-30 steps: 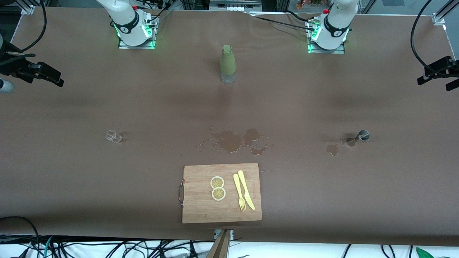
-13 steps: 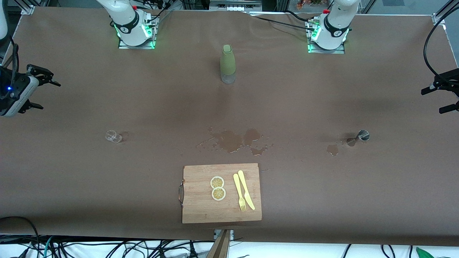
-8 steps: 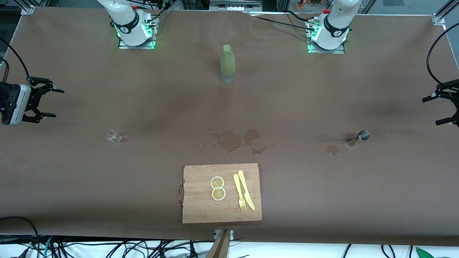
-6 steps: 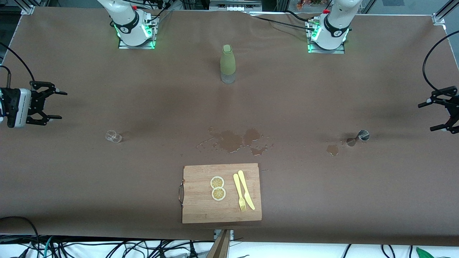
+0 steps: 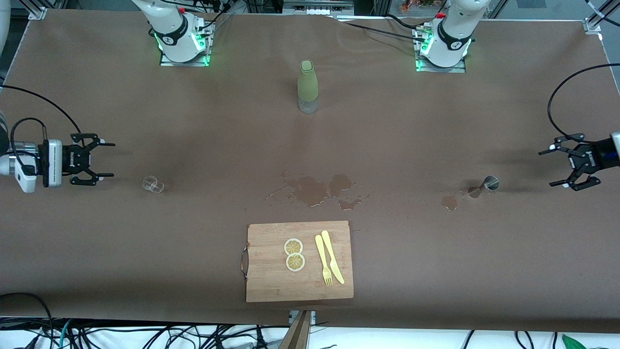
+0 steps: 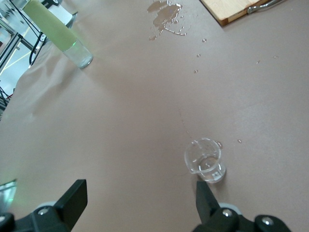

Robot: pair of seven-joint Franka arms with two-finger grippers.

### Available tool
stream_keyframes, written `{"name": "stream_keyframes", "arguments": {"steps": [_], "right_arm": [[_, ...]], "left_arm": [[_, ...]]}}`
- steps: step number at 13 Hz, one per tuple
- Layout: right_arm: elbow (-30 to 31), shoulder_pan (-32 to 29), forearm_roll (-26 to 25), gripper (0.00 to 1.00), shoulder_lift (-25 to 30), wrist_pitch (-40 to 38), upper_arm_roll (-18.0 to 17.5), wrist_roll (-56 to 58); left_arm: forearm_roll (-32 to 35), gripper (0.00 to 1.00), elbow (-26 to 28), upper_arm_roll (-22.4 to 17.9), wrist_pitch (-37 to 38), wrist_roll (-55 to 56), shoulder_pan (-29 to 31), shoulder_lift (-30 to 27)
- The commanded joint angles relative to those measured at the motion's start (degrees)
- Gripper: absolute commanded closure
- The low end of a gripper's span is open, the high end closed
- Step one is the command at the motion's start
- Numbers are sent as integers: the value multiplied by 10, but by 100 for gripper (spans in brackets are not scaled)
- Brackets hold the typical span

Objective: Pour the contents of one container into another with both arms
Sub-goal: 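Lower the right gripper to the glass beaker while the left gripper lowers to the jigger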

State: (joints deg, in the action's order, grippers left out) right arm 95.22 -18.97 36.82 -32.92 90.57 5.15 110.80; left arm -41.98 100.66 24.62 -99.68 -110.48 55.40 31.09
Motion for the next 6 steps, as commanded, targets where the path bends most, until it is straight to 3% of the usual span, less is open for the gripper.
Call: {"name": "stream_keyframes", "arguments": {"steps": [1,6], "right_arm": [[-9,-15,51,0,-41,12,-4,81],[-10,-18,131,0,-108,48,-4,199]], "left_arm": [[-38,0,9,4,-23,-103,2,38],[-54,0,17,4,-48,-205,-2,92]]}}
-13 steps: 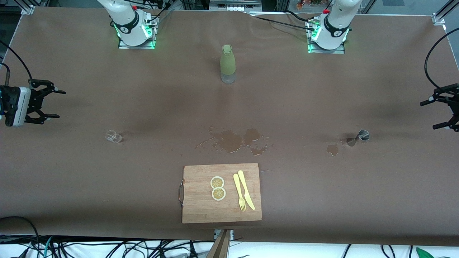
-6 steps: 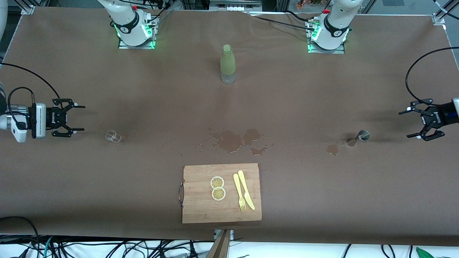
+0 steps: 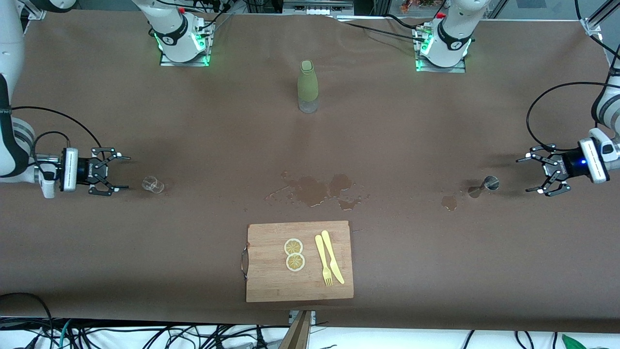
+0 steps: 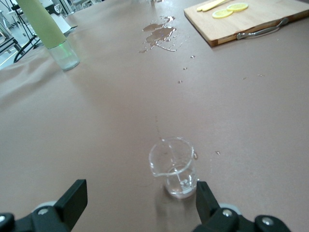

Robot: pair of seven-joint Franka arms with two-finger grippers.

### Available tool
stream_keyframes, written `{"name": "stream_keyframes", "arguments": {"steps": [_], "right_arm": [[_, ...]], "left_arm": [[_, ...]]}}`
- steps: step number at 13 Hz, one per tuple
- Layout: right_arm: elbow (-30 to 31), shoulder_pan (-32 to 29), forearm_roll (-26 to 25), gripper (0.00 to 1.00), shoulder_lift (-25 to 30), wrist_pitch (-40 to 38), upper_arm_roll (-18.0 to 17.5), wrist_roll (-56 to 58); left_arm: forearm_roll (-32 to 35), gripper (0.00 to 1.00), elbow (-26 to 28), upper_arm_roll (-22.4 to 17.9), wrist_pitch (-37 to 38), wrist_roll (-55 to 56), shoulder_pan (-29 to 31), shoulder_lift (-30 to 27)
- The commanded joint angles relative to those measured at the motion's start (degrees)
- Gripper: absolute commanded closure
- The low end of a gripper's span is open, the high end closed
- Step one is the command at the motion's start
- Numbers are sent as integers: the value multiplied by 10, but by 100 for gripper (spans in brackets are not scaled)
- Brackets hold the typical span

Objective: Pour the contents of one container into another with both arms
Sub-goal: 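Grasp the glass beaker with the right gripper while the left gripper grasps the jigger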

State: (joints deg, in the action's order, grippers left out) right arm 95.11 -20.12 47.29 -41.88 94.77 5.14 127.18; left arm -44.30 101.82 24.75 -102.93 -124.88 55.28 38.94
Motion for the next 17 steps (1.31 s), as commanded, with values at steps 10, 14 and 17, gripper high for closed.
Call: {"name": "stream_keyframes", "arguments": {"steps": [10,14,17], "right_arm": [[-55,12,64,0,-89,31,-12,67],[-55,25,73,0,-91,31,-12,67],[-55,33,88,0,-95,36,-12,67]], "left_arm": [[-85,0,6,-38,-39,-190,-59,83],[-119,0,6,-46,-50,-207,-77,97],[-147,0,6,-46,-53,-225,-91,110]]}}
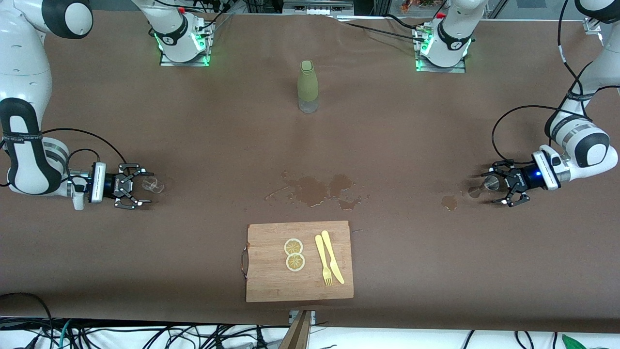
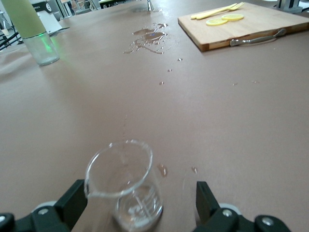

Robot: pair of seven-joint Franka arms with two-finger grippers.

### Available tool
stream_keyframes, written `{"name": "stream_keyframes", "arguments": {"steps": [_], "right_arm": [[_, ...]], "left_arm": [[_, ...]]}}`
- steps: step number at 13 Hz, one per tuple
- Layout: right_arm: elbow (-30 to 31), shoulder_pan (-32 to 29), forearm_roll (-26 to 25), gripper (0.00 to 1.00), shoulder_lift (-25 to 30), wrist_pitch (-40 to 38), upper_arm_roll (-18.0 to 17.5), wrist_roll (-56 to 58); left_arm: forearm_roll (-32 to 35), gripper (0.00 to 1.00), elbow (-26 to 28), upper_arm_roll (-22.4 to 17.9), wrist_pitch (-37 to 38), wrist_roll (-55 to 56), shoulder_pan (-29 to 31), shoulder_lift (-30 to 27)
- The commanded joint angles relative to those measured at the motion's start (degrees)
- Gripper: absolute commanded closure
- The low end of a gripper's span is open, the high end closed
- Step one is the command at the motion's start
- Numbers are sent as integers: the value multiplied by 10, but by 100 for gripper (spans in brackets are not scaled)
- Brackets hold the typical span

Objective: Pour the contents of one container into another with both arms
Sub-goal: 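Grasp the glass beaker with the right gripper while the left gripper grasps the jigger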

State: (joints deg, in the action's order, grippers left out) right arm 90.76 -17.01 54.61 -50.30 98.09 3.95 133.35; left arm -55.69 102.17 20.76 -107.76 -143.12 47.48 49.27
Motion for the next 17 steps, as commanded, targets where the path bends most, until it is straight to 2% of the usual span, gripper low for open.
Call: {"name": "stream_keyframes", "arguments": {"steps": [1,2,4,6,7,8,9,11,13,14,17], "right_arm": [[-11,2,15,1,-12,3,0,5],[-11,2,15,5,-11,2,0,5],[-10,2,15,36,-11,-1,0,-3],[-10,3,14,57,-11,-2,0,-8],[-10,3,14,69,-10,-3,0,-8],[-10,3,14,76,-10,-3,0,-8],[-10,3,14,81,-10,-4,0,-9],[-10,4,11,81,-8,-7,0,-39],[-11,10,12,82,-6,-26,0,-76],[-11,12,11,82,-6,-32,0,-104],[-13,23,11,82,-2,-54,-9,-166]], "left_arm": [[-35,0,2,-6,-5,-43,-14,6],[-36,0,2,-6,-6,-44,-16,8],[-44,0,2,-6,-8,-47,-26,16],[-51,1,2,-6,-8,-58,-30,17],[-51,8,2,-6,-8,-58,-31,19],[-52,21,2,-6,-9,-57,-31,19],[-59,38,2,-6,-9,-57,-33,19],[-61,69,2,-6,-9,-57,-35,20],[-61,95,2,-6,-8,-57,-35,21],[-61,100,2,-6,-7,-56,-34,21],[-62,100,2,-5,-3,-53,-35,21]]}}
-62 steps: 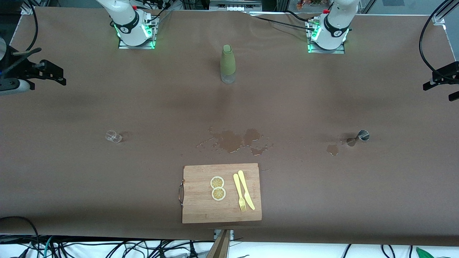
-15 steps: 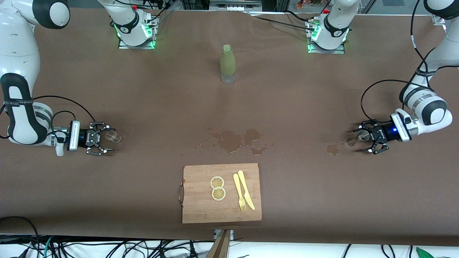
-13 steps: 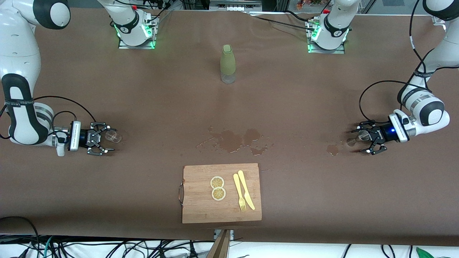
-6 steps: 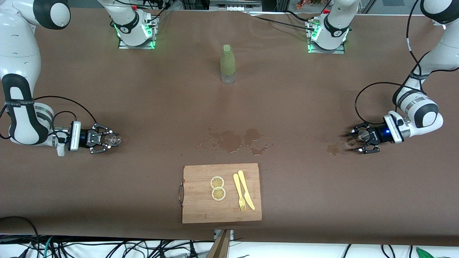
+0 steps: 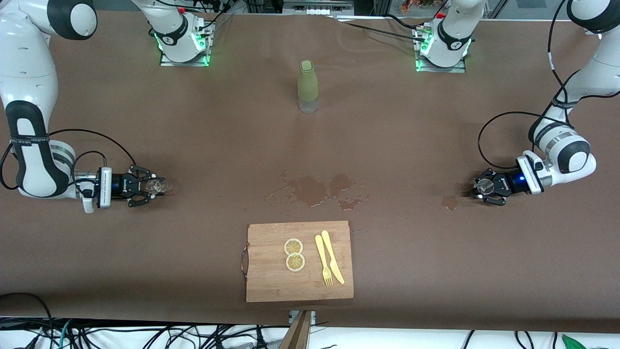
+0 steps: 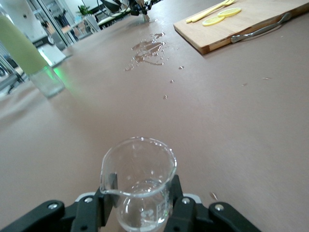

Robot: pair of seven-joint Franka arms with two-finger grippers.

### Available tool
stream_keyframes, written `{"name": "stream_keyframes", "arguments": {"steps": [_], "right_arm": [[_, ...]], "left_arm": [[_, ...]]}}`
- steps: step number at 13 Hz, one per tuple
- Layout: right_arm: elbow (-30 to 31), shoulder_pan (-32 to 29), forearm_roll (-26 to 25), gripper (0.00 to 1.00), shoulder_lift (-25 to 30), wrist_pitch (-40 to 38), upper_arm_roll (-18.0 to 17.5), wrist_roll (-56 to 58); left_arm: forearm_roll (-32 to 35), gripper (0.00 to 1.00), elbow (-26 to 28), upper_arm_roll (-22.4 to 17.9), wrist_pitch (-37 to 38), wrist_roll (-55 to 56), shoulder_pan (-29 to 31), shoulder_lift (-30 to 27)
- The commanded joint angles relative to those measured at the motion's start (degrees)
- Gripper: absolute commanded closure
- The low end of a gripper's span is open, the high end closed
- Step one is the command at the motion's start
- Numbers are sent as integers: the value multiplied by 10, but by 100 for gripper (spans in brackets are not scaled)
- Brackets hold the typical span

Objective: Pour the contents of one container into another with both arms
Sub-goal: 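Grasp the glass beaker with the right gripper while the left gripper grasps the jigger, then lift the beaker with the right gripper while the left gripper brings the jigger over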

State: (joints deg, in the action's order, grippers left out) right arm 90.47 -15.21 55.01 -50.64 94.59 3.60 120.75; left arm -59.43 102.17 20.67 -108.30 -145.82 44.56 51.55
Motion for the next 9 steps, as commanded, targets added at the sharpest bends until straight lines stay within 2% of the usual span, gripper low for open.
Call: {"name": "stream_keyframes", "arguments": {"steps": [1,3,9], "right_arm": [[-11,5,7,82,3,-20,-14,-54],[-11,5,7,81,6,-20,-35,-81],[-19,24,5,80,7,-19,-82,-170]], "left_arm": [[-24,100,1,-3,4,-25,-6,-3],[-24,100,2,3,5,-22,-6,-4],[-24,100,10,58,13,3,-7,-7]]}}
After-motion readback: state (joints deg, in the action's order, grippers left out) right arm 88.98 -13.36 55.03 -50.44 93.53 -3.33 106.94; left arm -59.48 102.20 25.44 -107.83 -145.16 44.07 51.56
